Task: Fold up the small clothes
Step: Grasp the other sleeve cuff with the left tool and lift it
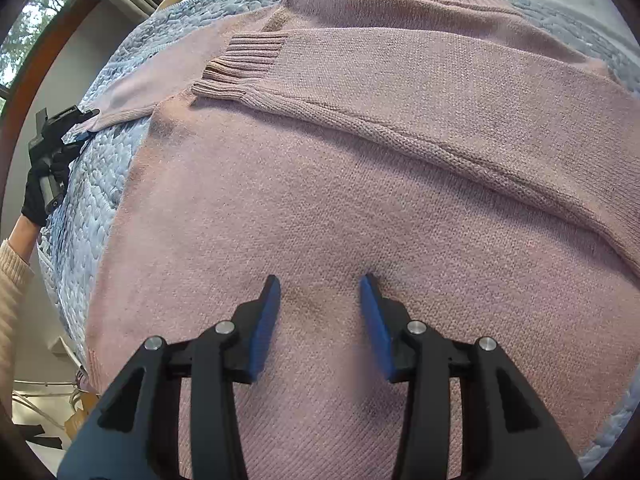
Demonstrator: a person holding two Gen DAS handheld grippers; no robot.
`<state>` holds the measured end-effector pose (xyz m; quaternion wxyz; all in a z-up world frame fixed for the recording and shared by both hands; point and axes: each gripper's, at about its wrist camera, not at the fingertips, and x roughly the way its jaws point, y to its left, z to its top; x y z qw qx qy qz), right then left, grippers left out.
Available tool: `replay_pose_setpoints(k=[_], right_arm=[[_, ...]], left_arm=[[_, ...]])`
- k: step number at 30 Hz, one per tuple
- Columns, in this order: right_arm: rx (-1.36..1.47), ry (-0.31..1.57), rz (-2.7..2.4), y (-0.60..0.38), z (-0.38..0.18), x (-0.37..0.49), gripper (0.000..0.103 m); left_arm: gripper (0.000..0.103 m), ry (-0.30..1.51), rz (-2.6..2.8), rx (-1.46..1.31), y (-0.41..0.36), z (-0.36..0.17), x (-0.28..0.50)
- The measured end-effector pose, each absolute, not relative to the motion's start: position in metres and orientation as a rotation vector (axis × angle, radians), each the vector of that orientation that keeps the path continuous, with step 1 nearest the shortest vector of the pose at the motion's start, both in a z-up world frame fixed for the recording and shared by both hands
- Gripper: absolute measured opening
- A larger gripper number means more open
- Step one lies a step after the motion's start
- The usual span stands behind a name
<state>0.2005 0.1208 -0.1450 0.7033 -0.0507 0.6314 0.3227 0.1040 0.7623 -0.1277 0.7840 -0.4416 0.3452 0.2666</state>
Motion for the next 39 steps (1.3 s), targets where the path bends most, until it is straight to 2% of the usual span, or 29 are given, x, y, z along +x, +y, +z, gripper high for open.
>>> replay_pose_setpoints(k=[9, 12, 14, 17, 23, 29, 39], right_arm=[[-0.123, 1.391, 0.723, 0.124, -0.15, 0.2, 0.046], [-0.119, 1.388, 0.725, 0.125, -0.151, 0.2, 0.046], [-0.109, 1.387, 0.728, 0.124, -0.151, 0.2, 0.046], [-0.095, 1.385, 0.731, 0.122, -0.151, 0.2, 0.046], [-0.077, 1.379, 0.731, 0.119, -0.149, 0.199, 0.046], [-0.035, 1.372, 0.724, 0.108, -0.143, 0.196, 0.045], [0.005, 1.362, 0.723, 0.083, -0.141, 0.192, 0.045]], left_arm=[[0.041, 0.733, 0.578, -0.899, 0.776, -0.128, 0.115], [0.035, 0.745, 0.606, -0.851, 0.773, -0.126, 0.12], [0.02, 0.765, 0.621, -0.8, 0.77, -0.124, 0.123], [0.007, 0.76, 0.599, -0.793, 0.766, -0.12, 0.124], [0.006, 0.717, 0.48, -0.75, 0.727, -0.092, 0.138], [0.006, 0.726, 0.272, -0.664, 0.642, -0.067, 0.175], [0.006, 0.732, 0.061, -0.699, 0.52, -0.074, 0.221]])
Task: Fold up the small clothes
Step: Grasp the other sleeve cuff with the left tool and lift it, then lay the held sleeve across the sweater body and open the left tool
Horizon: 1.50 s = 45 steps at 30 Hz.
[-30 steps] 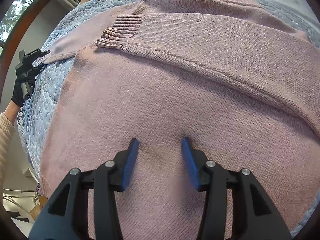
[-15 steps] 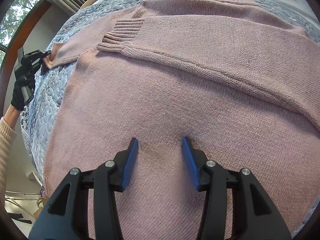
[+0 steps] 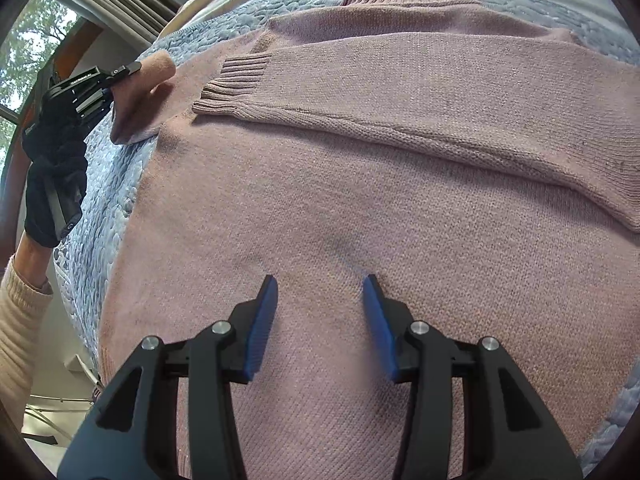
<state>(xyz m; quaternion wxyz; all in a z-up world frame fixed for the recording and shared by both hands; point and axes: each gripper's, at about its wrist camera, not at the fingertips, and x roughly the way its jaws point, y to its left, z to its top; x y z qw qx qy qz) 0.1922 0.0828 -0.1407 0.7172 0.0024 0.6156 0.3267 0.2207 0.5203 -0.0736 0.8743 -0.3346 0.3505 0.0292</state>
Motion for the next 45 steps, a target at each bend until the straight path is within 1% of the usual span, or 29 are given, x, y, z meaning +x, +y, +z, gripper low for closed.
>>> replay_pose_setpoints(k=[5, 8, 15, 16, 19, 25, 29, 32, 35, 36, 41, 45], right_arm=[[0.012, 1.358, 0.731, 0.081, -0.144, 0.191, 0.045], [0.008, 1.355, 0.733, 0.082, -0.144, 0.19, 0.045], [0.012, 1.361, 0.74, 0.081, -0.144, 0.19, 0.045], [0.014, 1.362, 0.737, 0.082, -0.145, 0.191, 0.045], [0.013, 1.365, 0.734, 0.084, -0.146, 0.191, 0.045], [0.02, 1.386, 0.721, 0.088, -0.145, 0.195, 0.045], [0.061, 1.384, 0.729, 0.104, -0.133, 0.207, 0.046], [0.083, 1.374, 0.763, 0.133, -0.12, 0.225, 0.046], [0.158, 1.394, 0.798, 0.167, -0.113, 0.249, 0.047], [0.193, 1.403, 0.815, 0.179, -0.112, 0.257, 0.047], [0.22, 1.43, 0.81, 0.237, -0.114, 0.286, 0.047], [0.242, 1.484, 0.808, 0.266, -0.132, 0.296, 0.047]], left_arm=[[0.006, 0.746, -0.045, -0.692, 0.46, -0.084, 0.233], [0.006, 0.786, -0.077, -0.68, 0.432, -0.098, 0.24], [0.007, 0.873, -0.045, -0.709, 0.422, -0.14, 0.244], [0.009, 0.879, -0.046, -0.706, 0.422, -0.145, 0.242], [0.009, 0.881, -0.069, -0.704, 0.421, -0.144, 0.235], [0.011, 0.934, -0.144, -0.713, 0.436, -0.13, 0.187], [0.012, 0.866, -0.036, -0.631, 0.475, -0.107, 0.156], [0.012, 0.825, 0.08, -0.542, 0.504, -0.092, 0.155], [0.013, 0.801, 0.135, -0.532, 0.526, -0.085, 0.168], [0.015, 0.813, 0.163, -0.522, 0.531, -0.087, 0.174], [0.015, 0.954, 0.22, -0.486, 0.545, -0.122, 0.201], [0.015, 0.942, 0.197, -0.503, 0.548, -0.134, 0.195]])
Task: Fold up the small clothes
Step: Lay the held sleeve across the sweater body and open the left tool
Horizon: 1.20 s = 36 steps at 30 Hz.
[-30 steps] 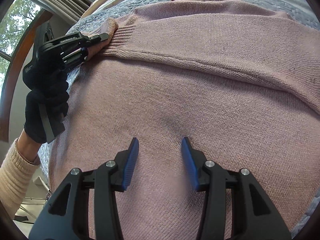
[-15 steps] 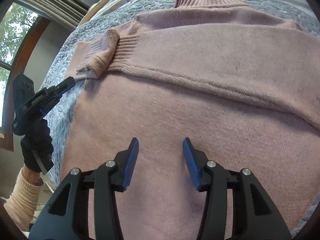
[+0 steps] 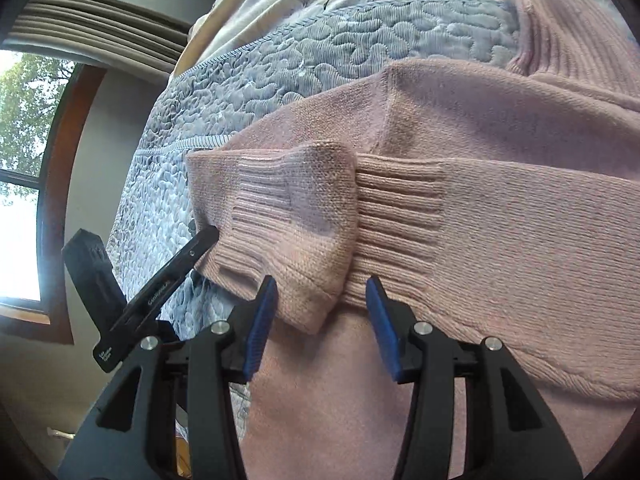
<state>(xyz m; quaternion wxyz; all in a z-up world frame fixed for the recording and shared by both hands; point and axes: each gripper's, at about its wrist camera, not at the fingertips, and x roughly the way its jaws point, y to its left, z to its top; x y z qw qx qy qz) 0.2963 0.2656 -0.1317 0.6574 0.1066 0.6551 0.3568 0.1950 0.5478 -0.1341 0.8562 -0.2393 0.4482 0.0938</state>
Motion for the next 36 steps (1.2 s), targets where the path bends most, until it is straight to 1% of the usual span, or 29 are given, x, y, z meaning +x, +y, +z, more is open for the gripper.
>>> replay_pose_setpoints(k=[3, 4, 5, 6, 7, 8, 13, 19, 28, 33, 36], right_arm=[[0.241, 1.496, 0.806, 0.279, -0.144, 0.299, 0.047], [0.217, 1.487, 0.802, 0.283, -0.146, 0.299, 0.038], [0.185, 1.471, 0.798, 0.287, -0.147, 0.298, 0.023], [0.158, 1.454, 0.803, 0.289, -0.145, 0.296, 0.021], [0.158, 1.439, 0.82, 0.287, -0.142, 0.294, 0.014], [0.164, 1.428, 0.834, 0.283, -0.138, 0.293, 0.011], [0.209, 1.339, 0.872, 0.242, -0.102, 0.29, 0.011], [0.185, 1.271, 0.801, 0.166, -0.077, 0.292, 0.011], [0.192, 1.251, 0.628, 0.059, -0.082, 0.306, 0.011], [0.212, 1.254, 0.576, 0.026, -0.094, 0.31, 0.011], [0.209, 1.292, 0.555, 0.021, -0.111, 0.311, 0.011]], left_arm=[[0.015, 0.928, 0.176, -0.568, 0.556, -0.135, 0.191], [0.015, 0.928, 0.17, -0.578, 0.557, -0.134, 0.191], [0.015, 0.929, 0.165, -0.586, 0.557, -0.133, 0.19], [0.015, 0.929, 0.163, -0.596, 0.558, -0.13, 0.189], [0.015, 0.925, 0.163, -0.609, 0.559, -0.127, 0.188], [0.015, 0.918, 0.165, -0.624, 0.559, -0.124, 0.186], [0.015, 0.886, 0.14, -0.663, 0.553, -0.109, 0.184], [0.015, 0.885, 0.093, -0.576, 0.515, -0.093, 0.201], [0.016, 0.916, 0.034, -0.493, 0.458, -0.096, 0.226], [0.017, 0.958, 0.021, -0.408, 0.43, -0.108, 0.237], [0.017, 1.011, 0.051, -0.37, 0.424, -0.123, 0.245]])
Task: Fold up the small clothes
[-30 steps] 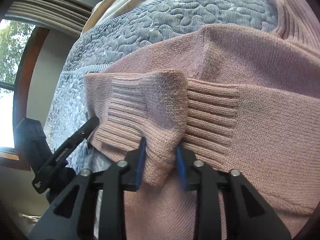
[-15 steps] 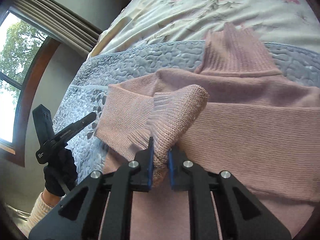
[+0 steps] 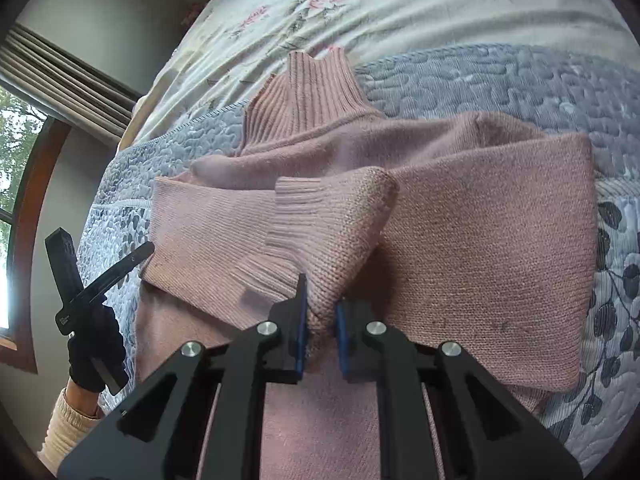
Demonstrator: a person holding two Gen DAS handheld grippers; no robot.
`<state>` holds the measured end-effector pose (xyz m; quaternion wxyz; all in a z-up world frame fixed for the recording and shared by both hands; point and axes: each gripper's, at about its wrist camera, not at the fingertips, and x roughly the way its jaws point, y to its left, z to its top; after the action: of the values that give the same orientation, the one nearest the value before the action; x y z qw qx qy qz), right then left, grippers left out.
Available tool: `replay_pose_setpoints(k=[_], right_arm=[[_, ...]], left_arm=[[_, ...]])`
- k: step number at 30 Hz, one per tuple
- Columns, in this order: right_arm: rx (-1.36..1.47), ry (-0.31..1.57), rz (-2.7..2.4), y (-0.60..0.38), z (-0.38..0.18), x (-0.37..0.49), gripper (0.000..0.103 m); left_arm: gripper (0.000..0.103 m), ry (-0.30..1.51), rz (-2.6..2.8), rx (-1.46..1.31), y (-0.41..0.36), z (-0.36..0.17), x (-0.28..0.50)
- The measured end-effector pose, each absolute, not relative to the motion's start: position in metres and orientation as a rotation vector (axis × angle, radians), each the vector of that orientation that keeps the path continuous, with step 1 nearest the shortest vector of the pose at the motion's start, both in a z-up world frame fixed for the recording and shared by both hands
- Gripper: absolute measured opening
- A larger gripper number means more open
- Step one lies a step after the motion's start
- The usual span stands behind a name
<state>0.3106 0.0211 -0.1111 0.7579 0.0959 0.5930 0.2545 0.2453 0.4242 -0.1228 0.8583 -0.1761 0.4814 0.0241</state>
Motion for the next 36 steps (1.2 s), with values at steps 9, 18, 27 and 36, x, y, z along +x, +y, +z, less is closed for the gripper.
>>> replay_pose_setpoints(k=[9, 18, 27, 36], right_arm=[[0.158, 1.349, 0.491, 0.027, -0.138, 0.31, 0.017], [-0.075, 1.183, 0.555, 0.072, -0.075, 0.289, 0.041], [-0.215, 1.273, 0.549, 0.129, -0.124, 0.295, 0.043], [-0.028, 1.253, 0.523, 0.091, -0.116, 0.311, 0.005]], left_arm=[[0.017, 1.042, 0.053, -0.35, 0.424, -0.13, 0.252], [0.023, 0.953, -0.018, -0.275, 0.39, -0.084, 0.249], [0.024, 1.065, -0.054, -0.308, 0.364, -0.123, 0.272], [0.023, 1.096, -0.063, -0.389, 0.376, -0.138, 0.273]])
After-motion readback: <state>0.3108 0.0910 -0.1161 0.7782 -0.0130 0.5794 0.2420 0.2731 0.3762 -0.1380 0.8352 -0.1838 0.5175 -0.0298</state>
